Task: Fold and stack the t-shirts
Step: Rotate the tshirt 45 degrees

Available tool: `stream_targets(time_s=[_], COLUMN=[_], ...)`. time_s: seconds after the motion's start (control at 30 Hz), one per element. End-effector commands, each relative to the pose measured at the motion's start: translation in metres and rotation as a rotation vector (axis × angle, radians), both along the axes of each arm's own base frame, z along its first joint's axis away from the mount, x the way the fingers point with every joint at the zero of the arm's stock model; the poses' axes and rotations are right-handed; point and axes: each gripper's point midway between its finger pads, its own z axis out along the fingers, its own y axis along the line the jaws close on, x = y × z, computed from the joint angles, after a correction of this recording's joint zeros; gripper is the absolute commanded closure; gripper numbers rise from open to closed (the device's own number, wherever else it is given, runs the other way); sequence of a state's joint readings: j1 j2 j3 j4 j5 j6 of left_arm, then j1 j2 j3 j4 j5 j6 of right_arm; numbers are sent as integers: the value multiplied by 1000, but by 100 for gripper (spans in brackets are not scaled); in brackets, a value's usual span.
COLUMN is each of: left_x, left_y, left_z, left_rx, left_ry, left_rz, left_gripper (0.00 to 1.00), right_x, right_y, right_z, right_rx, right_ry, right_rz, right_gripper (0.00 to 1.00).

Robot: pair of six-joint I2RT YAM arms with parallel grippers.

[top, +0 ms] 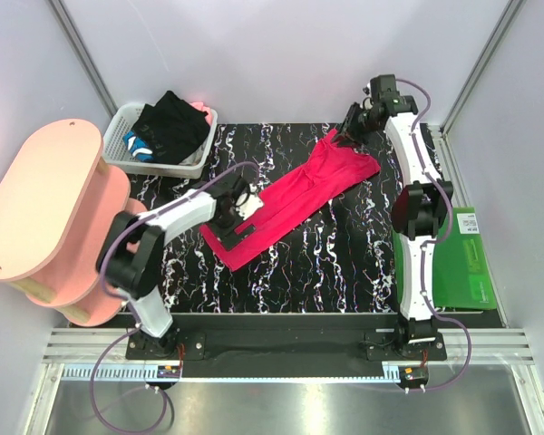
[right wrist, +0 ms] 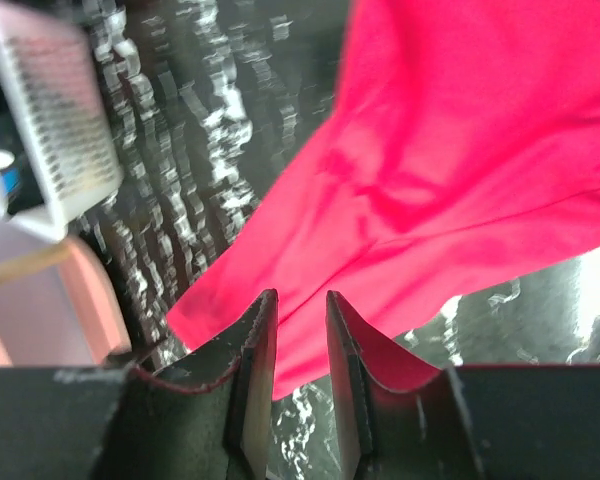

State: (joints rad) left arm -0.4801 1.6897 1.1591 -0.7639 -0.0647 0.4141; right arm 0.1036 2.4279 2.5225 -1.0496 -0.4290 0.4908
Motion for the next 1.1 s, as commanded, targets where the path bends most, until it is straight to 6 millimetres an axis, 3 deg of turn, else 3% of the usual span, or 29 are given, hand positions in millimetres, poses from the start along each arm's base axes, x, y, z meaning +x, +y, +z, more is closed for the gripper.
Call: stream_targets(time_s=[0.0,0.13,0.3,0.43,0.47,0.57,0.67,0.83,1.07], left_x=[30,32,19,-4,-10,-26,-42,-75,-119], left_y=[11,16,16,11,8,6,5,4,-27], left_z=[-8,-26,-37,-41,-41,-44,-48,-53,-51], left_rx=[109,158,159,148,145,152,171,196,134], left_ry=[-93,-64,-19,23,33,72,111,212,321], left_rz=[78,82,56,-4,-22,-61,-110,-198,-351], left_gripper=[1,1,1,1,1,1,1,1,2], right_x=[-19,-43,-52,-53,-53,-52,-51,-49,-46], right_y=[10,33,41,36,34,27,22,15,-6], right_z=[29,18,-2,-35,-54,-82,-102,-118,-138], right_rx=[-43,-86,-98,-135,-150,-195,-217,-192,-178], right_ry=[-61,-25,34,118,160,223,260,303,358], right_rz=[47,103,105,84,80,70,59,43,8], right_gripper=[66,66,67,68,69,71,72,72,72])
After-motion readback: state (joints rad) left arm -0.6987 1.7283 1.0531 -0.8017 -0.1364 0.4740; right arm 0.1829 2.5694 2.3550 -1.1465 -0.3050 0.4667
